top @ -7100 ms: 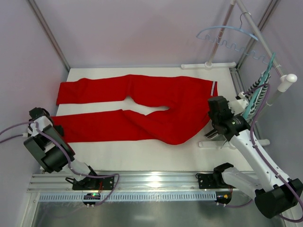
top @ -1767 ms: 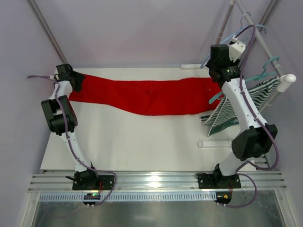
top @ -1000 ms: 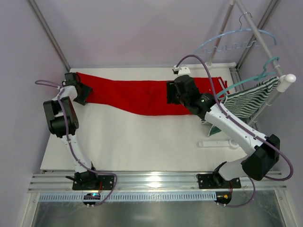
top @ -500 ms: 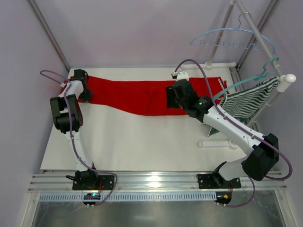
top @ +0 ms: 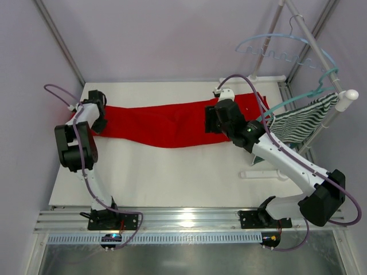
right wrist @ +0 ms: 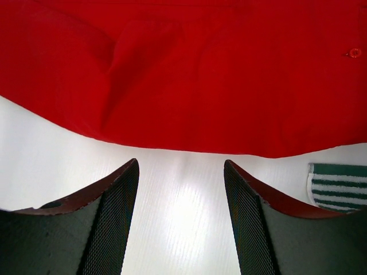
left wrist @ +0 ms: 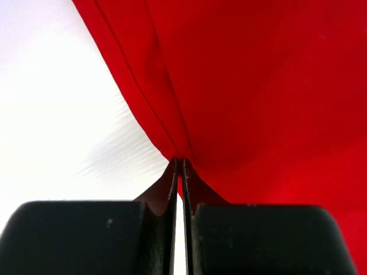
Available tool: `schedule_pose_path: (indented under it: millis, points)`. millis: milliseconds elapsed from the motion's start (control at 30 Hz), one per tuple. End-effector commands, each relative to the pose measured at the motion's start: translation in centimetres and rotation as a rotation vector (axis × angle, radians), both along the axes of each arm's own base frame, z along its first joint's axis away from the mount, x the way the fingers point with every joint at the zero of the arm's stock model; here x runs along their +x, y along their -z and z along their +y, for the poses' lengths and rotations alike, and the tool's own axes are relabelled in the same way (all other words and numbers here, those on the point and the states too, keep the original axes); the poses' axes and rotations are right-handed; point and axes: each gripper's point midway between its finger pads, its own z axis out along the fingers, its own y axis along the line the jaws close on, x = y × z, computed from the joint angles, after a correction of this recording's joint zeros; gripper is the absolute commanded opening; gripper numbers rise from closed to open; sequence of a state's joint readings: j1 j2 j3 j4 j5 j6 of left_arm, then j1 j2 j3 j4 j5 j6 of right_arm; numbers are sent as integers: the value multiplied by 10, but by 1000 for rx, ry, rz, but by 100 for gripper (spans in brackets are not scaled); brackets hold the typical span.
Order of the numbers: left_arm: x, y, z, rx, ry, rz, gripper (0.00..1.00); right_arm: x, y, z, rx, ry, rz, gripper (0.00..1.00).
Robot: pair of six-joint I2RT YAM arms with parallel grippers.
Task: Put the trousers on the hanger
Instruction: Fold the trousers
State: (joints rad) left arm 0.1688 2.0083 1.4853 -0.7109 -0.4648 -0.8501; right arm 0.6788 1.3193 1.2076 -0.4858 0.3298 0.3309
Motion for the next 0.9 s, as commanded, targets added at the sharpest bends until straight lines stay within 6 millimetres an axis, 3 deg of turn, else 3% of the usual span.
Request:
schedule_pose_path:
  millis: [0,333,567,667,767,800,867]
  points:
    - [-24,-54,23,139,-35,-49,0,0,-4,5,30,3,1,64]
    - [-72,-105,27,234,0,-98,0,0,18,3,-1,36,74,64]
    - [-111,-105,13,194,25,-56,0,6,28,-16,-40,227,133,62]
    - [-137,-106,14,220,2,-37,0,-2,32,-26,-42,311,180,60]
    - [-152,-108,11,220,13,-43,1,-7,31,-31,-25,358,195,59]
    - [-154,-115,8,213,13,-78,8,-10,31,-36,-33,379,203,60]
    - [-155,-124,3,193,23,-119,13,-9,23,-38,-9,425,198,59]
